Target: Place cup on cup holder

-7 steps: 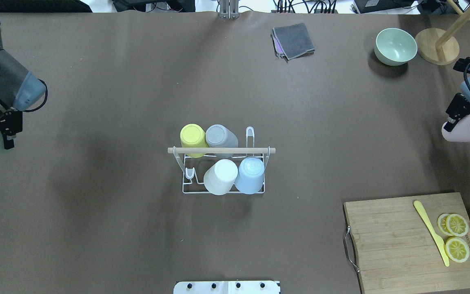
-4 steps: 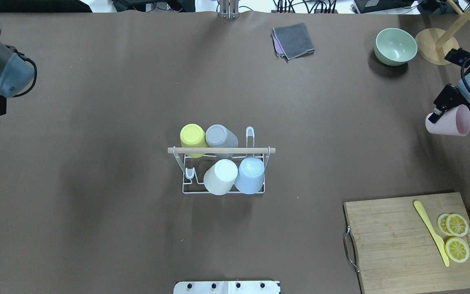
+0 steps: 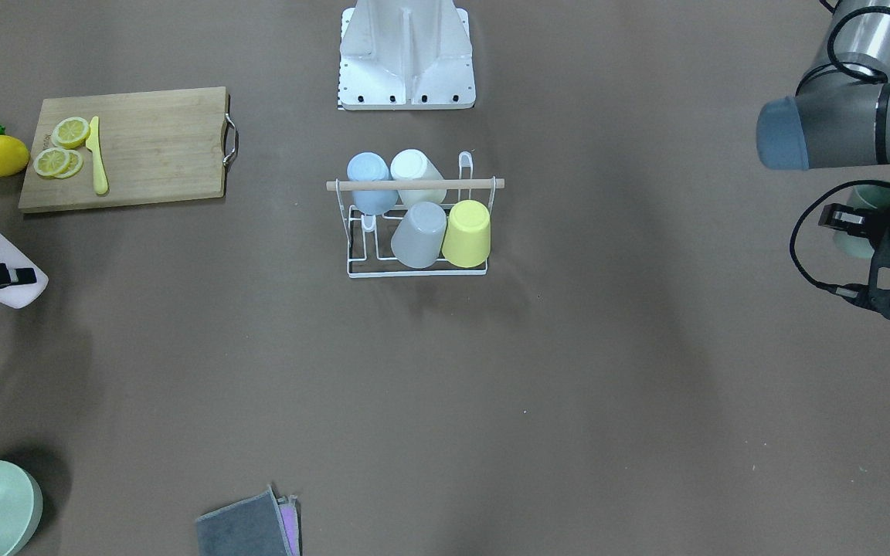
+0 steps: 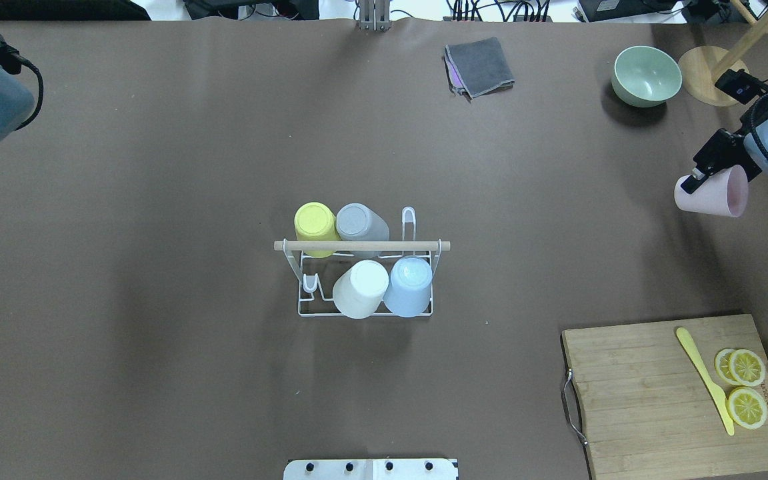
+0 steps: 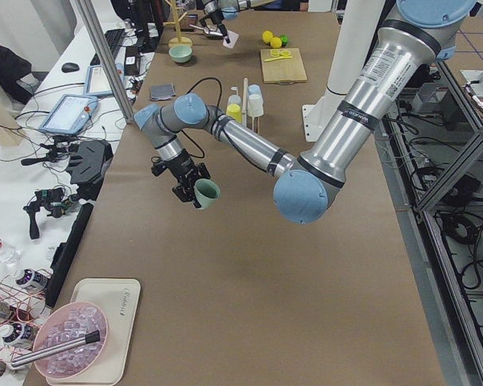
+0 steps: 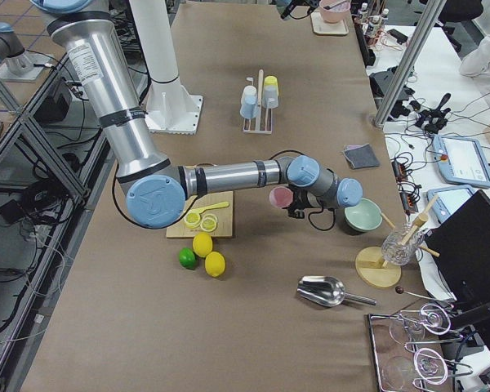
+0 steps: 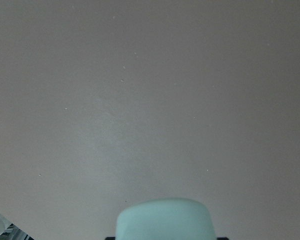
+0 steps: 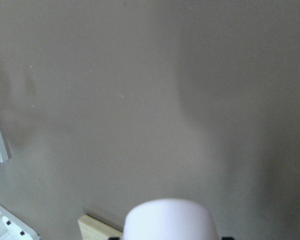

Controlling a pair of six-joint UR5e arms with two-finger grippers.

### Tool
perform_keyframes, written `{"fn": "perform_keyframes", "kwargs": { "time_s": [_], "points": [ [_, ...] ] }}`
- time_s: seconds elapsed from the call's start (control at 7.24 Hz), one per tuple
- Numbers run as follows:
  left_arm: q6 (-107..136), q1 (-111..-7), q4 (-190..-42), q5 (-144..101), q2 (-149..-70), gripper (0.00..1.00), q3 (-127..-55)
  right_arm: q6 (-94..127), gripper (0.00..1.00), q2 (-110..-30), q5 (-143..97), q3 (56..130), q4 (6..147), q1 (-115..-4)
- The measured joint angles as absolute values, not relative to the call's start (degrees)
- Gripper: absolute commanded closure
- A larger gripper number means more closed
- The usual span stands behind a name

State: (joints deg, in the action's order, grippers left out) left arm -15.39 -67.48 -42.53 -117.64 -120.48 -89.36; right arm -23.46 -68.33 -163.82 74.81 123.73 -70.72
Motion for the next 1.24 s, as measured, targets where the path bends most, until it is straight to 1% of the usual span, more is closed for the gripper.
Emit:
{"fn": "perform_keyframes", "kwargs": {
  "time_s": [0.41,0.69,0.97,1.24],
  "points": [
    [-12.6,-68.2,-52.4,-115.1,-117.5,1.0,-92.9,-23.8,0.52,-67.7,-164.9,75.0,118.0,-69.7],
    [-10.9,-68.0,-57.8,-113.2,-116.4,1.0,-93.3,-23.9,0.55,-66.4,-165.3,75.0,114.2,-69.4],
    [-10.5,-67.7,-62.1,-112.7,-115.1,1.0,-93.2,-24.0,0.54,-66.0,-167.3,74.2,110.6,-69.2],
    [-10.5,-67.6,-64.5,-112.6,-114.2,1.0,-93.2,-23.9,0.55,-66.0,-174.7,72.6,109.0,-68.2]
  ]
}}
